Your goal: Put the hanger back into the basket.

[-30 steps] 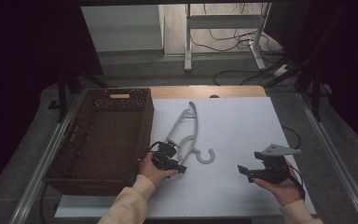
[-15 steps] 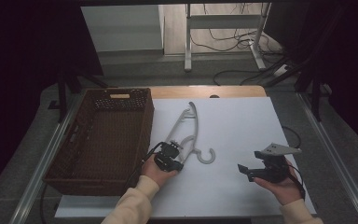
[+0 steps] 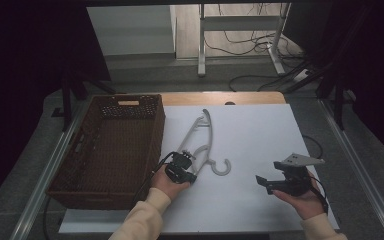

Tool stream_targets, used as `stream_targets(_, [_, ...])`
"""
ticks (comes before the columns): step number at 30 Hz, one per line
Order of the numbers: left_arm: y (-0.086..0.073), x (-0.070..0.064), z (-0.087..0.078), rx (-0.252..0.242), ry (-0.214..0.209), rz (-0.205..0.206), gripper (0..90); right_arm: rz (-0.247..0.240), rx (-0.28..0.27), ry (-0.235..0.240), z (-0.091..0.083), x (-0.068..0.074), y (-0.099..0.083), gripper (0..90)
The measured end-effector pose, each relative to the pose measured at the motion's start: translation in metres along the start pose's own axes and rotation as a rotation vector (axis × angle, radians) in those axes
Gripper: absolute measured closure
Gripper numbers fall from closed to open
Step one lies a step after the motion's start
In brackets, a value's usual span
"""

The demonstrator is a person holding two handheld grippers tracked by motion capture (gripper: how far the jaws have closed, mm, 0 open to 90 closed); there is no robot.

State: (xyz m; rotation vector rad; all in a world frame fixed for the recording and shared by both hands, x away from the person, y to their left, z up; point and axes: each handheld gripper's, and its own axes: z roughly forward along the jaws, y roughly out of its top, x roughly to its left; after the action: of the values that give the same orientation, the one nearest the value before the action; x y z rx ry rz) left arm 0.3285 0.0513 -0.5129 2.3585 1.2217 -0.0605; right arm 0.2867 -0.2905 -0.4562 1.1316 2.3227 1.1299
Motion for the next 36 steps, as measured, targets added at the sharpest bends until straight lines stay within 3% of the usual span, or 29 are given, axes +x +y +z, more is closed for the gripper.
stream_targets(4, [0.000, 0.000, 0.000, -0.008, -0.002, 0.000, 81.3, 0.001, -0.001, -0.002, -0.001, -0.001, 0.000, 14.9])
stream_targets(9, [0.003, -0.002, -0.008, -0.046, -0.036, 0.007, 81.4, 0.012, -0.032, -0.026, -0.005, -0.004, 0.000, 15.5])
stream_targets(14, [0.008, -0.010, -0.025, -0.093, -0.060, 0.045, 81.4, 0.033, -0.040, -0.034, -0.008, -0.010, -0.002, 15.5])
stream_targets(26, [0.014, -0.021, -0.056, -0.221, -0.115, 0.056, 81.4, 0.051, -0.045, -0.050, -0.011, -0.014, -0.003, 15.6])
stream_targets(36, [0.019, -0.032, -0.082, -0.283, -0.186, 0.086, 81.4, 0.057, -0.048, -0.056, -0.012, -0.016, -0.004, 15.4])
